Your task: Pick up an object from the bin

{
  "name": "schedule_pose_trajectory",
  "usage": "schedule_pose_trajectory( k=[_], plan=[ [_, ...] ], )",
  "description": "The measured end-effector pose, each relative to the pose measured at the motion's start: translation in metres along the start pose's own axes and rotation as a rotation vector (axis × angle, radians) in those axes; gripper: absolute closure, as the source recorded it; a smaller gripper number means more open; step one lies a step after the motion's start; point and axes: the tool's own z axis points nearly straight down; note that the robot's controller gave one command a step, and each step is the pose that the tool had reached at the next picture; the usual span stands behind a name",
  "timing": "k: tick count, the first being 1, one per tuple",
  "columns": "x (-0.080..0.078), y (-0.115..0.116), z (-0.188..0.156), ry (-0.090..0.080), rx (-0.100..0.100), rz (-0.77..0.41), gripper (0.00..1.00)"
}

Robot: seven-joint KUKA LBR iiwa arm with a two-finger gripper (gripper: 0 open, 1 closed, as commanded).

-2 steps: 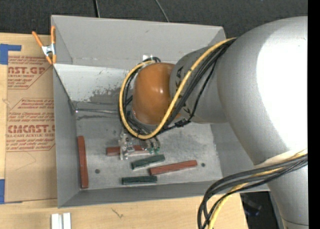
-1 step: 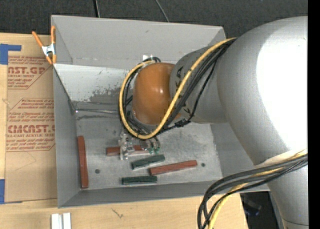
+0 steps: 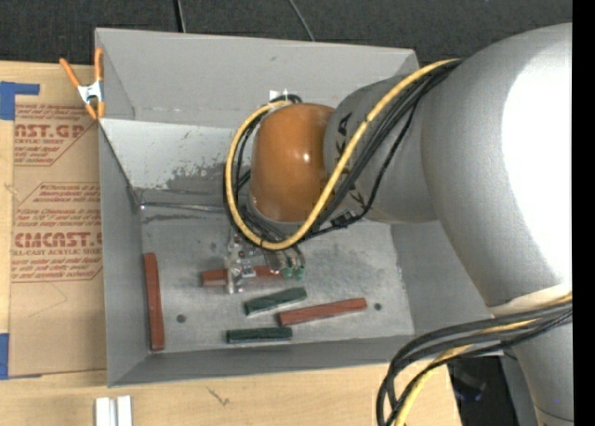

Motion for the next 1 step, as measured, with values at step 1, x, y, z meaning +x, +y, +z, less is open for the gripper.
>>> schedule_pose_trajectory(
  k=[1],
  plan=[
    [0.0092, -0.0099, -0.1023, -0.004, 0.0, 0.005, 1.0]
  ],
)
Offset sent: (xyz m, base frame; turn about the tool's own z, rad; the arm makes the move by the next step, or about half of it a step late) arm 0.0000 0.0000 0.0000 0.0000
